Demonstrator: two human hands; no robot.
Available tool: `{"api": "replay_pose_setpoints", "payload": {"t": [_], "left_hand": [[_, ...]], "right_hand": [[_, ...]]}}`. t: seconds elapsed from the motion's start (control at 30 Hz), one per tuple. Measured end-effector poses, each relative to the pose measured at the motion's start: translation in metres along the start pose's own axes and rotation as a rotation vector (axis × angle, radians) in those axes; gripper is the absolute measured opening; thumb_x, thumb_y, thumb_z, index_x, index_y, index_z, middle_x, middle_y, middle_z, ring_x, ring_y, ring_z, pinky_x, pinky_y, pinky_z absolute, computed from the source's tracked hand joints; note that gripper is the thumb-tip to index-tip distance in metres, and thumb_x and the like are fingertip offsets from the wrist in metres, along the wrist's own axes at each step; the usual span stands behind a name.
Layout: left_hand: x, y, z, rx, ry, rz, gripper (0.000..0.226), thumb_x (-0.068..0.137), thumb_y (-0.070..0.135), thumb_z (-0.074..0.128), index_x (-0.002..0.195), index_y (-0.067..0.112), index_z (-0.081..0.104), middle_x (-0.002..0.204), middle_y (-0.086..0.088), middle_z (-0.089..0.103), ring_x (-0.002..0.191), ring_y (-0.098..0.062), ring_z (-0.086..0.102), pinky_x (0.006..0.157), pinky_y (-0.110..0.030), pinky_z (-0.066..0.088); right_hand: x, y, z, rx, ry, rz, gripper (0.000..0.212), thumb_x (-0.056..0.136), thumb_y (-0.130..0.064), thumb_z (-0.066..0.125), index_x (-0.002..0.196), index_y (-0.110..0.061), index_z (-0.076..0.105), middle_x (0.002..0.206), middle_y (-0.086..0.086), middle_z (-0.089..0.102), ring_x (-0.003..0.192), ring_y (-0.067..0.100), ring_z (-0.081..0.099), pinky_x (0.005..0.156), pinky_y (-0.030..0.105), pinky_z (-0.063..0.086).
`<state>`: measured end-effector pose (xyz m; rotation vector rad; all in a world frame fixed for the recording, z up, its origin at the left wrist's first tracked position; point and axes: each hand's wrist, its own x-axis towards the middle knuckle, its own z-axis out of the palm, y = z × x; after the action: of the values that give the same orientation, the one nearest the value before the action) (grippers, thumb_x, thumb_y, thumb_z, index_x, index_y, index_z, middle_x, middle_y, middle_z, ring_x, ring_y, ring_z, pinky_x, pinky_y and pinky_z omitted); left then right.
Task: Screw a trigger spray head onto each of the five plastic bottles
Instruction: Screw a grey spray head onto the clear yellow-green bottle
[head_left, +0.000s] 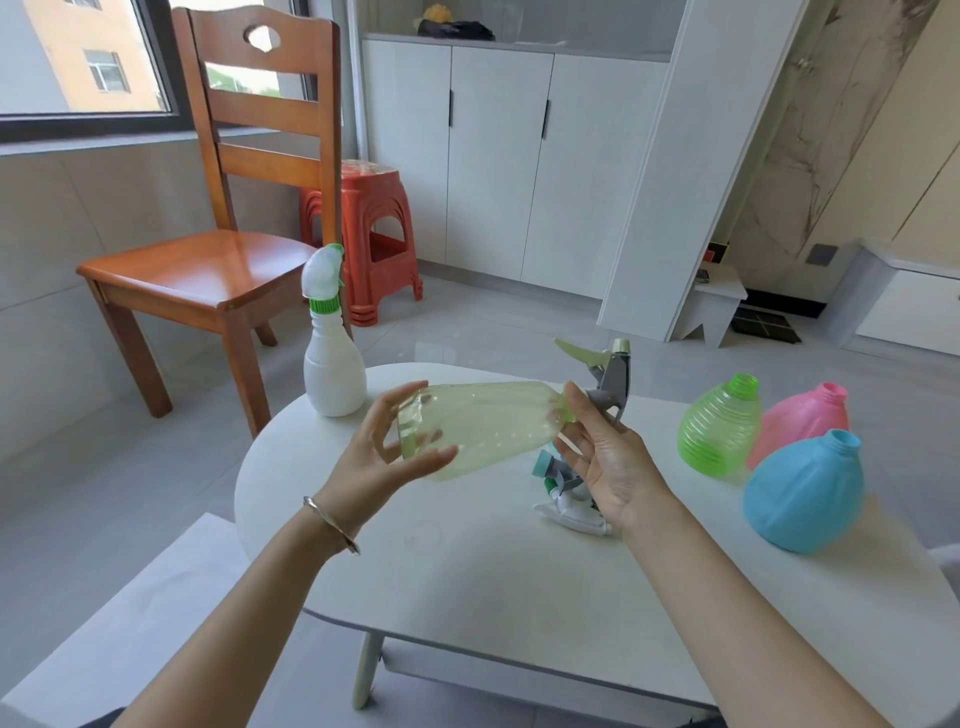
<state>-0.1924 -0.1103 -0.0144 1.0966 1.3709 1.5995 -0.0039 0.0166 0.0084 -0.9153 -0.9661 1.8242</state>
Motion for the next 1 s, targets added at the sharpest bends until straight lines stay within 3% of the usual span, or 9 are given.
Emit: {"api": "replay_pose_setpoints", "payload": {"t": [0.13, 0.23, 0.33, 0.4, 0.47, 0.57, 0.73, 0.83, 1.0], "left_hand": [[0.001, -0.005, 0.003, -0.135, -0.025, -0.297, 0.069, 0.064, 0.061, 0.071, 0.120, 0.024, 0.055, 0.126, -0.005, 0.060, 0.099, -0.029, 0.068, 0.075, -0.041, 0.059], [0.001, -0.004, 0.006, -0.134, -0.005, -0.414, 0.067, 0.068, 0.069, 0.060, 0.117, 0.024, 0.055, 0.120, -0.006, 0.063, 0.091, -0.025, 0.070, 0.074, -0.041, 0.059], [0.001, -0.004, 0.003, 0.028, 0.036, -0.231, 0.087, 0.045, 0.071, 0.075, 0.121, 0.036, 0.051, 0.121, 0.002, 0.062, 0.098, -0.011, 0.068, 0.079, -0.033, 0.057], [0.000, 0.001, 0.002, 0.136, 0.013, -0.098, 0.081, 0.047, 0.058, 0.076, 0.121, 0.039, 0.051, 0.116, 0.010, 0.063, 0.095, -0.003, 0.067, 0.074, -0.021, 0.055], [-0.002, 0.005, 0.003, 0.135, -0.057, -0.087, 0.076, 0.043, 0.056, 0.080, 0.114, 0.039, 0.056, 0.109, 0.008, 0.069, 0.094, -0.008, 0.069, 0.071, -0.021, 0.055], [-0.004, 0.004, 0.006, 0.127, -0.126, -0.160, 0.078, 0.041, 0.062, 0.080, 0.111, 0.036, 0.057, 0.109, 0.004, 0.071, 0.093, -0.017, 0.071, 0.076, -0.037, 0.053], [-0.004, 0.002, 0.006, 0.171, -0.052, -0.085, 0.080, 0.037, 0.062, 0.082, 0.108, 0.030, 0.060, 0.095, 0.010, 0.074, 0.086, -0.007, 0.070, 0.070, -0.017, 0.053], [-0.004, 0.001, 0.006, 0.220, 0.001, -0.018, 0.073, 0.048, 0.049, 0.078, 0.114, 0.025, 0.059, 0.101, 0.003, 0.071, 0.084, -0.006, 0.070, 0.070, -0.016, 0.053], [-0.005, 0.004, 0.003, 0.268, 0.047, 0.048, 0.079, 0.050, 0.049, 0.076, 0.120, 0.019, 0.057, 0.104, 0.005, 0.068, 0.080, 0.000, 0.069, 0.066, -0.013, 0.052]], "right_hand": [[-0.005, -0.004, 0.004, -0.040, -0.168, -0.070, 0.033, 0.078, -0.029, 0.067, 0.106, -0.013, 0.066, 0.120, 0.005, 0.066, 0.112, 0.016, 0.061, 0.094, 0.029, 0.048], [-0.010, -0.006, 0.008, -0.121, -0.242, -0.149, 0.026, 0.088, -0.020, 0.059, 0.111, -0.009, 0.065, 0.110, -0.001, 0.071, 0.104, 0.009, 0.065, 0.091, 0.023, 0.050], [-0.013, -0.008, 0.011, -0.154, -0.233, -0.220, 0.029, 0.084, -0.022, 0.063, 0.109, -0.008, 0.066, 0.108, 0.003, 0.071, 0.102, 0.011, 0.066, 0.090, 0.022, 0.052], [-0.014, -0.012, 0.012, -0.136, -0.256, -0.235, 0.035, 0.074, -0.029, 0.068, 0.104, -0.012, 0.067, 0.110, 0.004, 0.071, 0.105, 0.014, 0.065, 0.091, 0.025, 0.051], [-0.014, -0.014, 0.012, -0.112, -0.293, -0.229, 0.045, 0.065, -0.035, 0.071, 0.105, -0.014, 0.066, 0.111, -0.001, 0.072, 0.108, 0.012, 0.065, 0.092, 0.025, 0.051], [-0.013, -0.015, 0.013, -0.106, -0.323, -0.206, 0.052, 0.062, -0.037, 0.071, 0.109, -0.016, 0.064, 0.107, -0.004, 0.073, 0.107, 0.009, 0.065, 0.096, 0.023, 0.049], [-0.011, -0.009, 0.017, -0.058, -0.236, -0.195, 0.037, 0.068, -0.028, 0.069, 0.101, -0.012, 0.067, 0.093, -0.002, 0.075, 0.099, 0.011, 0.067, 0.100, 0.025, 0.046], [-0.009, -0.004, 0.022, -0.061, -0.174, -0.200, 0.030, 0.067, -0.030, 0.068, 0.093, -0.015, 0.069, 0.092, -0.003, 0.074, 0.103, 0.014, 0.064, 0.103, 0.028, 0.043], [-0.008, 0.004, 0.033, -0.037, -0.133, -0.214, 0.031, 0.067, -0.030, 0.069, 0.093, -0.014, 0.070, 0.095, 0.000, 0.073, 0.100, 0.012, 0.064, 0.105, 0.029, 0.042]]}}
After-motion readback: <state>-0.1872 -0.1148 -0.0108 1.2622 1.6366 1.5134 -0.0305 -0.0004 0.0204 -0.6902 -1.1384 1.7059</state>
